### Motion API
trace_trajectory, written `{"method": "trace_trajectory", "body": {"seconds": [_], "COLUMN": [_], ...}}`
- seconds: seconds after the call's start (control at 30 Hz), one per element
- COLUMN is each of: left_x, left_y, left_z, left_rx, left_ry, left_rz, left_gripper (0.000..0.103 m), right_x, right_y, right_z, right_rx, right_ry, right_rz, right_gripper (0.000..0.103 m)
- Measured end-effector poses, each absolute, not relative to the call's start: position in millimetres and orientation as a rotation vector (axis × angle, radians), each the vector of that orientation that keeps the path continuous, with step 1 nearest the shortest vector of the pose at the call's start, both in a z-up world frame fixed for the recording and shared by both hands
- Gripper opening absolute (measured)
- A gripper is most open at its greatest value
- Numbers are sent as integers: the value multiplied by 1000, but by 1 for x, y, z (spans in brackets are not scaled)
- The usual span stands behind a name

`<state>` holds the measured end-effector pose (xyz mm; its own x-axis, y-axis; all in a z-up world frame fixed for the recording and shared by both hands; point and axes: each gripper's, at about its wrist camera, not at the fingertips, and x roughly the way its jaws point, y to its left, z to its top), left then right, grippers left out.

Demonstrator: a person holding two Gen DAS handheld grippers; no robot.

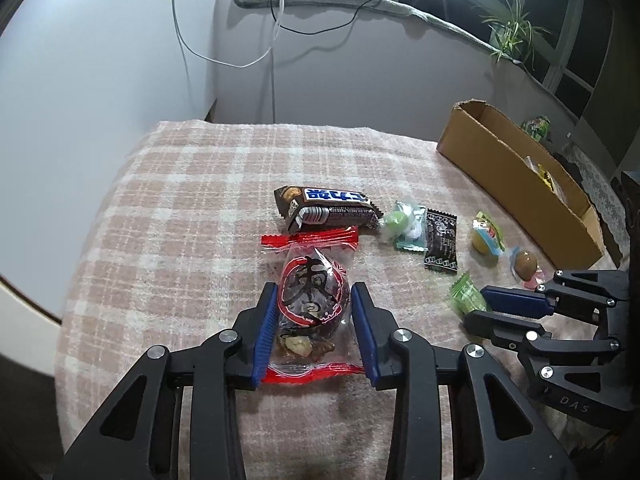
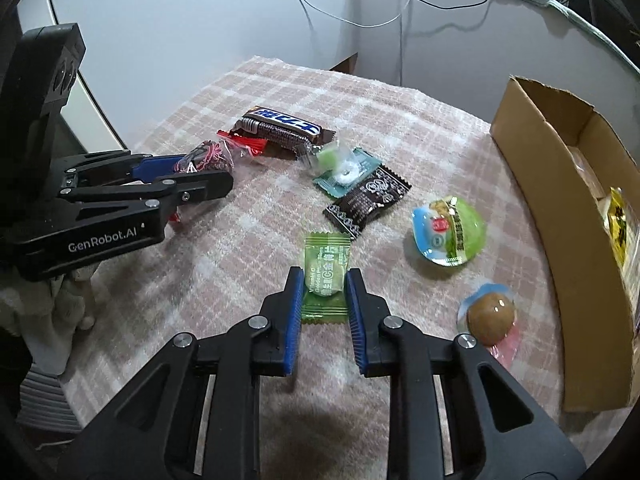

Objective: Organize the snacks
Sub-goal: 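Grasp the red-wrapped nut candy with the left tool while the right grasps the green square candy, then carry both candies over the box and open both tools to drop them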

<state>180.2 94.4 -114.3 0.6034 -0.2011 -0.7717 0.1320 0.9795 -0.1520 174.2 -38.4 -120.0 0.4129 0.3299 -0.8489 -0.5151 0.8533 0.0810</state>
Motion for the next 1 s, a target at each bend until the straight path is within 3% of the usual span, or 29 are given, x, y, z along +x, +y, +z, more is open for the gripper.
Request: {"method": "trace_trajectory", "body": {"seconds": [0.37,1.0], "left_x": [163,172], "left_y": [84,30], "left_z": [-101,-58], "left_rx": [-91,-64], "left_ry": [871,786], "left_rz": [-190,-256], "left_gripper": [34,34], "right_x": [162,143], "right_y": [-71,-150], "right_z": [-115,-57], "right_rx": [-153,-54], "right_ry": [994,898], "right_rz": [543,514], "right_gripper": [22,22]}}
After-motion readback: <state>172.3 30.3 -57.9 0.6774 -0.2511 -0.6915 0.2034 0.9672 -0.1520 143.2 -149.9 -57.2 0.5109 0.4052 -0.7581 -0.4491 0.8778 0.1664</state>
